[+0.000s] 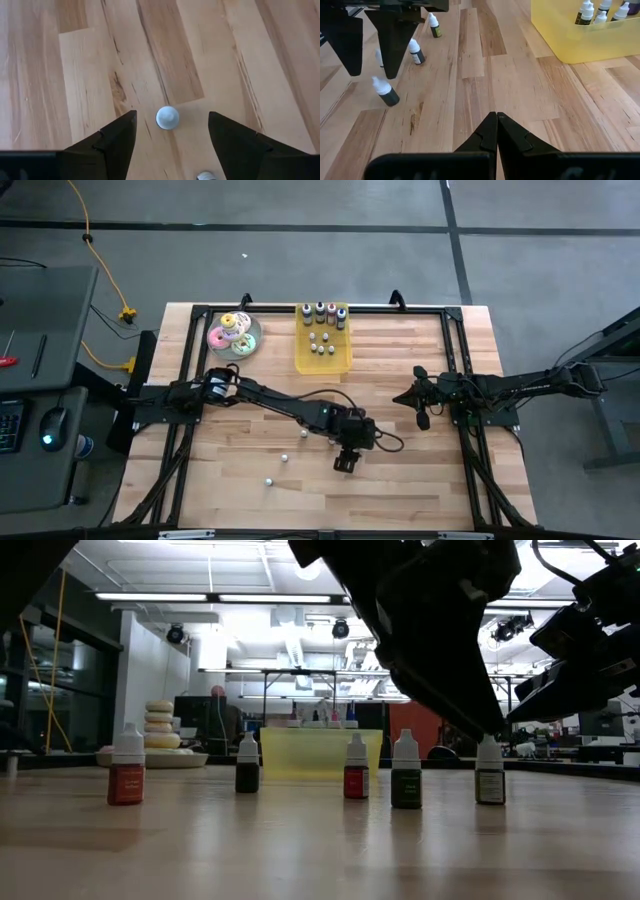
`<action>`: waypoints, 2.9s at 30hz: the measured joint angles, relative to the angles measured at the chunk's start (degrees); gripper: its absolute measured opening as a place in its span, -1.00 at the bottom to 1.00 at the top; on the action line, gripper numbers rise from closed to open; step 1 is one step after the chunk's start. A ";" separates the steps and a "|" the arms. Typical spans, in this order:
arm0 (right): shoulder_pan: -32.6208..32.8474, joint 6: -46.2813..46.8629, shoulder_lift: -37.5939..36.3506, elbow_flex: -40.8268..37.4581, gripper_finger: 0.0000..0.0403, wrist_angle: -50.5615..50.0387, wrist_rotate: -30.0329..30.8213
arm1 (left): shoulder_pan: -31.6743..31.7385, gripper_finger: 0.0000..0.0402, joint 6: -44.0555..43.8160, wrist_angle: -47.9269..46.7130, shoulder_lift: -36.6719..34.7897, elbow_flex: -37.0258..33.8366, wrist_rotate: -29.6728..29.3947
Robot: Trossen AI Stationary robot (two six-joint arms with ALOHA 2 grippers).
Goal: Pick & Place food coloring
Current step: Put the bottom right small light green food coloring bottle into the yellow bin
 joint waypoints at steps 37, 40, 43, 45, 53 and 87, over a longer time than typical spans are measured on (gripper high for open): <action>0.00 0.00 0.01 0.01 -1.00 0.00 0.00 | 0.35 0.20 -2.59 -0.86 2.29 2.85 -1.11; 0.00 0.00 0.01 0.01 -1.00 -0.01 0.00 | 0.33 0.20 -2.60 -1.44 2.29 2.86 -1.01; 0.01 0.00 0.00 0.02 -1.00 -0.02 0.01 | 0.35 0.20 -2.61 -2.02 2.29 2.86 -0.08; -0.01 0.00 0.02 0.00 -1.00 -0.02 0.01 | 0.33 0.20 -2.63 -2.01 2.29 2.86 0.05; -0.01 0.00 0.01 0.02 -1.00 -0.01 0.00 | 0.34 -0.07 -2.62 -1.95 2.29 2.86 1.07; 0.01 0.00 0.00 0.01 -1.00 0.00 0.00 | 0.37 -0.31 -2.63 -1.97 3.10 2.91 0.68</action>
